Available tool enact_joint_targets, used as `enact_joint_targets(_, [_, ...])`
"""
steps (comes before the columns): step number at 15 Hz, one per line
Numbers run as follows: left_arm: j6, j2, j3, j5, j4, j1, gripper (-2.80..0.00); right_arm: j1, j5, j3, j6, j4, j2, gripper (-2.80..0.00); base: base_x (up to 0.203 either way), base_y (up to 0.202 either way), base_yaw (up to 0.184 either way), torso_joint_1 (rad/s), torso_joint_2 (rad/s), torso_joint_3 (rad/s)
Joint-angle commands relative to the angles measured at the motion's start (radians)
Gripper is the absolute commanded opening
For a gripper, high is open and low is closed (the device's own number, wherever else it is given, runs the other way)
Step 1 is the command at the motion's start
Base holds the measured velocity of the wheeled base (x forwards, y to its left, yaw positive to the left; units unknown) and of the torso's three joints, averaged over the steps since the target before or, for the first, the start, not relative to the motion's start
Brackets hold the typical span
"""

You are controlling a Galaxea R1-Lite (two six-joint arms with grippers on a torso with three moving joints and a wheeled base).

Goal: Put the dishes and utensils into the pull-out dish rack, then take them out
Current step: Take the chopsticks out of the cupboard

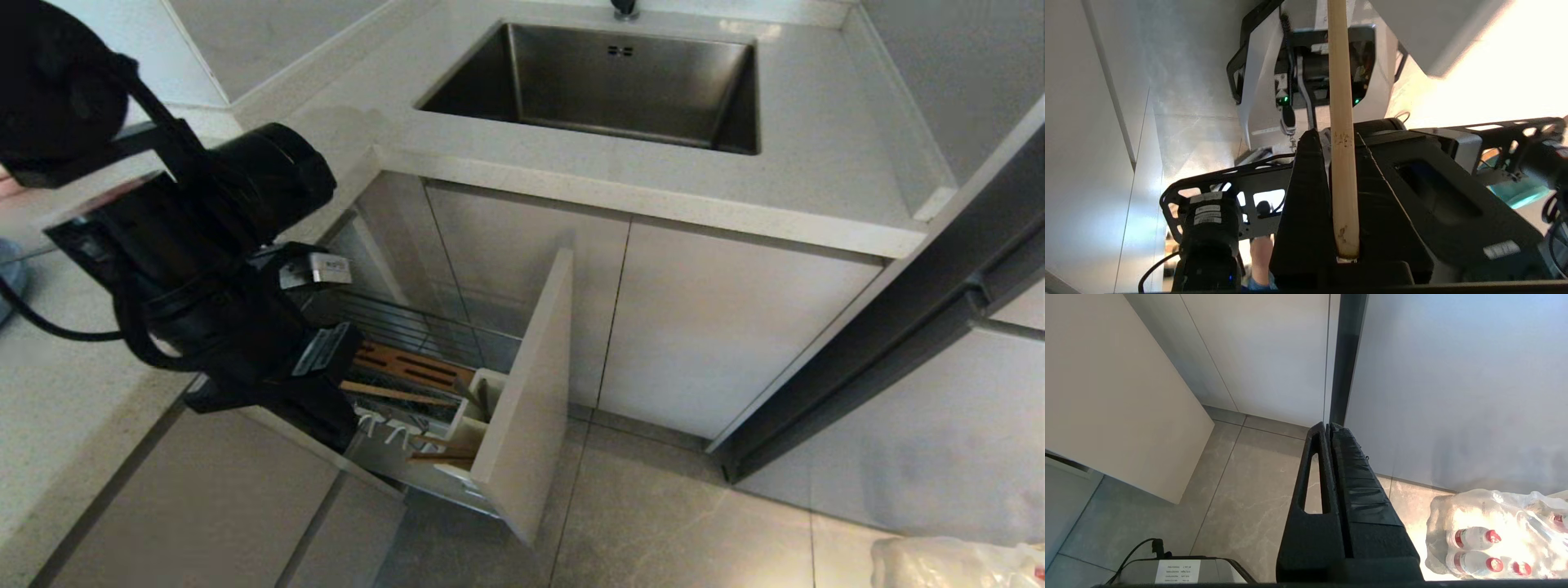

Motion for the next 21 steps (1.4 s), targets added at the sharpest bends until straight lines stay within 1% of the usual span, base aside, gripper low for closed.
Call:
enact_joint_targets(1, [-0.002, -0.067, -0.008, 0.000, 0.009, -0.005, -2.80, 0.000, 0.000, 0.000, 0.000, 0.000, 0.002, -2.80, 0.000, 0.000, 0.000, 0.000, 0.00, 0.000])
enact_joint_targets(4, [-0.004, -0.168, -0.023, 0.000, 0.018, -0.026, -2.80, 0.000, 0.000, 0.000, 0.000, 0.000, 0.002, -2.80, 0.000, 0.000, 0.000, 0.000, 0.00, 0.000])
enact_joint_targets(5, [-0.006, -0.200, -0.049, 0.000, 0.030, -0.029, -2.80, 0.000, 0.000, 0.000, 0.000, 0.000, 0.002, -2.80, 0.000, 0.000, 0.000, 0.000, 0.00, 0.000])
enact_joint_targets(7, [-0.029, -0.256, -0.089, 0.001, 0.042, -0.030, -2.80, 0.000, 0.000, 0.000, 0.000, 0.000, 0.002, -2.80, 0.000, 0.000, 0.000, 0.000, 0.00, 0.000])
enact_joint_targets(10, [-0.035, -0.344, -0.096, 0.015, 0.021, -0.033, -2.80, 0.000, 0.000, 0.000, 0.000, 0.000, 0.001, -2.80, 0.000, 0.000, 0.000, 0.000, 0.00, 0.000])
enact_joint_targets(11, [-0.035, -0.376, -0.096, 0.031, 0.008, -0.033, -2.80, 0.000, 0.000, 0.000, 0.000, 0.000, 0.001, -2.80, 0.000, 0.000, 0.000, 0.000, 0.00, 0.000])
enact_joint_targets(12, [-0.036, -0.403, -0.097, 0.066, -0.011, -0.032, -2.80, 0.000, 0.000, 0.000, 0.000, 0.000, 0.000, -2.80, 0.000, 0.000, 0.000, 0.000, 0.00, 0.000])
enact_joint_targets(14, [-0.040, -0.436, -0.097, 0.179, -0.056, -0.015, -2.80, 0.000, 0.000, 0.000, 0.000, 0.000, 0.001, -2.80, 0.000, 0.000, 0.000, 0.000, 0.00, 0.000])
enact_joint_targets(16, [-0.050, -0.458, -0.097, 0.289, -0.103, 0.020, -2.80, 0.000, 0.000, 0.000, 0.000, 0.000, 0.000, -2.80, 0.000, 0.000, 0.000, 0.000, 0.00, 0.000])
enact_joint_targets(17, [-0.057, -0.460, -0.097, 0.311, -0.118, 0.030, -2.80, 0.000, 0.000, 0.000, 0.000, 0.000, 0.002, -2.80, 0.000, 0.000, 0.000, 0.000, 0.00, 0.000])
enact_joint_targets(18, [-0.072, -0.457, -0.096, 0.387, -0.144, 0.063, -2.80, 0.000, 0.000, 0.000, 0.000, 0.000, 0.000, -2.80, 0.000, 0.000, 0.000, 0.000, 0.00, 0.000])
enact_joint_targets(19, [-0.087, -0.449, -0.093, 0.441, -0.175, 0.102, -2.80, 0.000, 0.000, 0.000, 0.000, 0.000, 0.002, -2.80, 0.000, 0.000, 0.000, 0.000, 0.00, 0.000])
enact_joint_targets(21, [-0.105, -0.416, -0.086, 0.505, -0.249, 0.189, -2.80, 0.000, 0.000, 0.000, 0.000, 0.000, 0.000, -2.80, 0.000, 0.000, 0.000, 0.000, 0.00, 0.000])
